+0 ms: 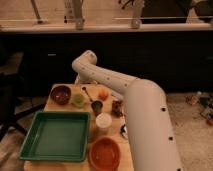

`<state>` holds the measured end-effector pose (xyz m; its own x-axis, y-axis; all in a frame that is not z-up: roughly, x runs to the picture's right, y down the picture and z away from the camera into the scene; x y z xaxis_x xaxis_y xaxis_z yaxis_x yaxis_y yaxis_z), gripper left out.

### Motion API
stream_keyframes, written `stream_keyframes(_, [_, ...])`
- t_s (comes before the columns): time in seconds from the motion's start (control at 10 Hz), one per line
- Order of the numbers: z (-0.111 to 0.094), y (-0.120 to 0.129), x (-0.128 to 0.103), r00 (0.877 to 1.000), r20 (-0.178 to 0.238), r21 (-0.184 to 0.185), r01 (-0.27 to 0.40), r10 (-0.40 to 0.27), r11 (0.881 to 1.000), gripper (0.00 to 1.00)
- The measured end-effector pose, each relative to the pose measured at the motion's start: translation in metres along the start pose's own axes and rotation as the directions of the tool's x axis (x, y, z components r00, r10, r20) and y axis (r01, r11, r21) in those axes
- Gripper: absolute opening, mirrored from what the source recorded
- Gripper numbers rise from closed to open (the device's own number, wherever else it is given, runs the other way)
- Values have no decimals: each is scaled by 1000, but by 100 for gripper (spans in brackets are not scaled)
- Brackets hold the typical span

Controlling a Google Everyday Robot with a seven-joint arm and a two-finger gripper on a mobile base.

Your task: Place fork in metal cup

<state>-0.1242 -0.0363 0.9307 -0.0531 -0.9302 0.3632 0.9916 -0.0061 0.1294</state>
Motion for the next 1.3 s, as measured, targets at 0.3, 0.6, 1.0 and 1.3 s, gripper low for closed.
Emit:
stream_keyframes(0.3, [19,-9,8,1000,16,-2,9,-9,1000,80])
stream_keyframes(0.6, [41,10,16,999,38,-26,-31,32,999,80])
stream_keyframes(1.0, [57,29,11,995,76,-50,-56,59,997,80])
stream_keyframes(1.3, [71,30,2,992,119,-70,-32,40,997,80])
